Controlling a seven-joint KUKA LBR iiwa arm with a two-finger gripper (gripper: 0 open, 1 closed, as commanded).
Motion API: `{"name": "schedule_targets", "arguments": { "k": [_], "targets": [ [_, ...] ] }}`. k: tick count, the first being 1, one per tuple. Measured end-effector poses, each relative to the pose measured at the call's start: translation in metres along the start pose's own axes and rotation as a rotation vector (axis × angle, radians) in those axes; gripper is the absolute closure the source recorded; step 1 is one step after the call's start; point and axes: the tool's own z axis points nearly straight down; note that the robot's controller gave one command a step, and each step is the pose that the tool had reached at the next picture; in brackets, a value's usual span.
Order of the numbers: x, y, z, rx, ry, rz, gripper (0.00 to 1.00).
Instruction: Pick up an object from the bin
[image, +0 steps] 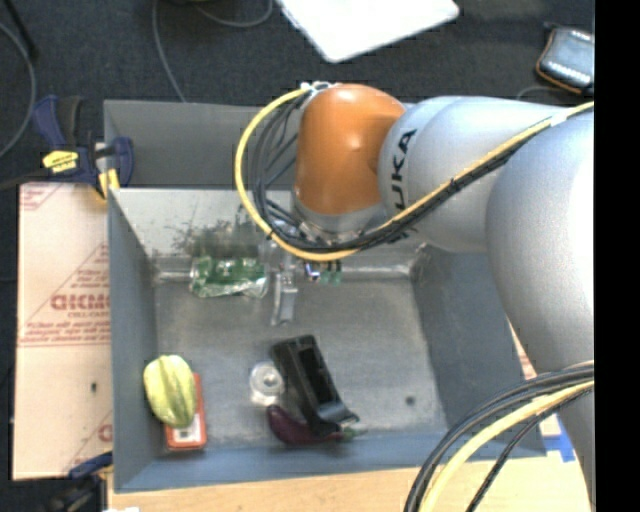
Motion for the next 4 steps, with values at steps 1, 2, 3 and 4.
{"name": "schedule_targets", "arguments": {
  "k": [1,2,3,4],
  "targets": [
    [-0.001,0.0,-0.005,-0.001,-0.008,0.002,0.0],
    [-0.008,0.032,0.053,-0.002,-0.012,0.007,0.0],
    [-0.008,0.042,0.057,-0.002,-0.007,0.003,0.0],
    [-0.01,0.043,0.022,-0.003,-0.013,0.019,0.0]
  ]
}}
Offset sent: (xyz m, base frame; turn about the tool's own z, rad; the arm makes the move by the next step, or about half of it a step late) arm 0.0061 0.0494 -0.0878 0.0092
